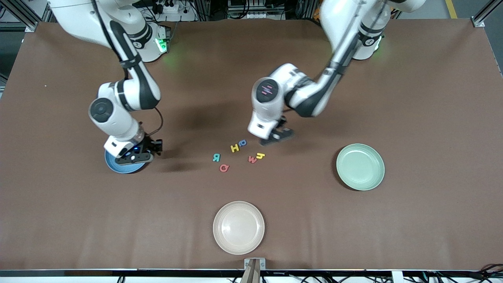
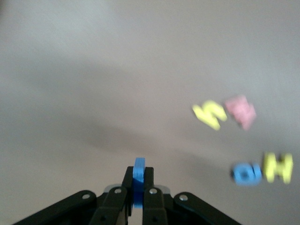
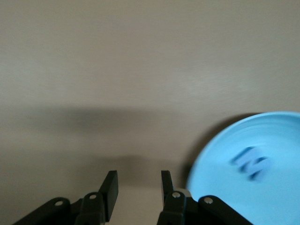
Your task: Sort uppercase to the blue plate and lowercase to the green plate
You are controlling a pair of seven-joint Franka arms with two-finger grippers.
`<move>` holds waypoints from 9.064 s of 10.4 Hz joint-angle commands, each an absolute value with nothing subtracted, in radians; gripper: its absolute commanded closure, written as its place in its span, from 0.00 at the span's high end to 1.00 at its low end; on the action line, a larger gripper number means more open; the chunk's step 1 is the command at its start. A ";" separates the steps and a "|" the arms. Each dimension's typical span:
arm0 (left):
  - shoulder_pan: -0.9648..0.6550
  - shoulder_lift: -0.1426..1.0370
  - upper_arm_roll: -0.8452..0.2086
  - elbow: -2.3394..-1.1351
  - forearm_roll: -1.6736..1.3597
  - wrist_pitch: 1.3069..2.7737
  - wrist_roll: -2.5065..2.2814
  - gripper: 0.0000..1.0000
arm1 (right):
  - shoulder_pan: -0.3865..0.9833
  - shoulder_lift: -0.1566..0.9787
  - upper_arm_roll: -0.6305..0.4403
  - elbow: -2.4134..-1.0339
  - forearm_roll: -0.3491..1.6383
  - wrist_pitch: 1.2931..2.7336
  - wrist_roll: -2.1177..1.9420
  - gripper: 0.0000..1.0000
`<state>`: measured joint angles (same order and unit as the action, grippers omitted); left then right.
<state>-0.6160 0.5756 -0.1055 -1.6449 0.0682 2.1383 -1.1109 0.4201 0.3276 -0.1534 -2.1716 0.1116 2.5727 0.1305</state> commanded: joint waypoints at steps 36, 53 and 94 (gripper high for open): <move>-0.222 0.620 -0.123 -1.671 0.161 2.191 -0.707 1.00 | 0.792 0.675 -0.204 -1.881 0.077 2.714 0.804 0.38; -0.498 0.669 -0.124 -1.600 0.077 2.191 -1.406 1.00 | 0.741 0.646 -0.216 -1.764 0.000 2.424 0.631 0.17; -0.782 0.920 -0.109 -1.390 0.018 2.453 -2.724 1.00 | 0.525 0.314 -0.474 -2.246 0.054 2.566 -0.235 0.39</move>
